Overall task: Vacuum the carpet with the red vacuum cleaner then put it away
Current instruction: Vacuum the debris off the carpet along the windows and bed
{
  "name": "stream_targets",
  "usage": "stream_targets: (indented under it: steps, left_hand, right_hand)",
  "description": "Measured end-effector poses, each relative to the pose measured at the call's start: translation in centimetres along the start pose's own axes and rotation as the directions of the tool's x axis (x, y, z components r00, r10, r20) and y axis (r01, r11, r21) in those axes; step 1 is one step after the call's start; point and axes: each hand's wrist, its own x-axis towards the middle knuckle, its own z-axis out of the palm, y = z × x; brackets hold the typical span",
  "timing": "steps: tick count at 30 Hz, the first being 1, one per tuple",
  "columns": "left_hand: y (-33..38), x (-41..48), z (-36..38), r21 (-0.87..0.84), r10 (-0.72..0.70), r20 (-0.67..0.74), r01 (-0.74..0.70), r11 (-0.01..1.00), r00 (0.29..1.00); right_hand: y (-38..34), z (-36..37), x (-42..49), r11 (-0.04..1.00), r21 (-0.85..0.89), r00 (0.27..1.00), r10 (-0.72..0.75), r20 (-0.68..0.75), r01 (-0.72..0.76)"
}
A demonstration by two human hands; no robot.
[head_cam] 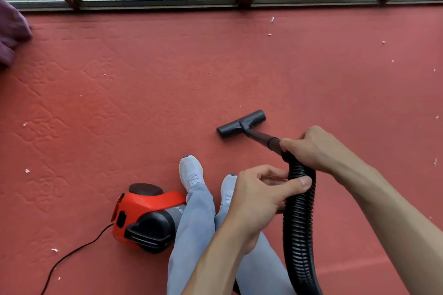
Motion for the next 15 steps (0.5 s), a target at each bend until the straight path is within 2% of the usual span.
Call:
stream_targets:
  steps: [7, 15]
  left_hand:
    - [0.3, 0.9, 0.4, -0.006, 0.047, 0.001, -0.047, 0.999, 0.999]
    - [-2.7, 0.3, 1.8, 0.008, -0.036, 0.024, 0.036, 0.999, 0.999]
  right_hand:
    - [-0.6, -1.3, 0.3, 0.996, 0.088, 0.999, -0.022, 0.024, 0.020]
    - [3.3, 1.0, -0.3, 0.993, 0.111, 0.998, 0.021, 0.055, -0.027]
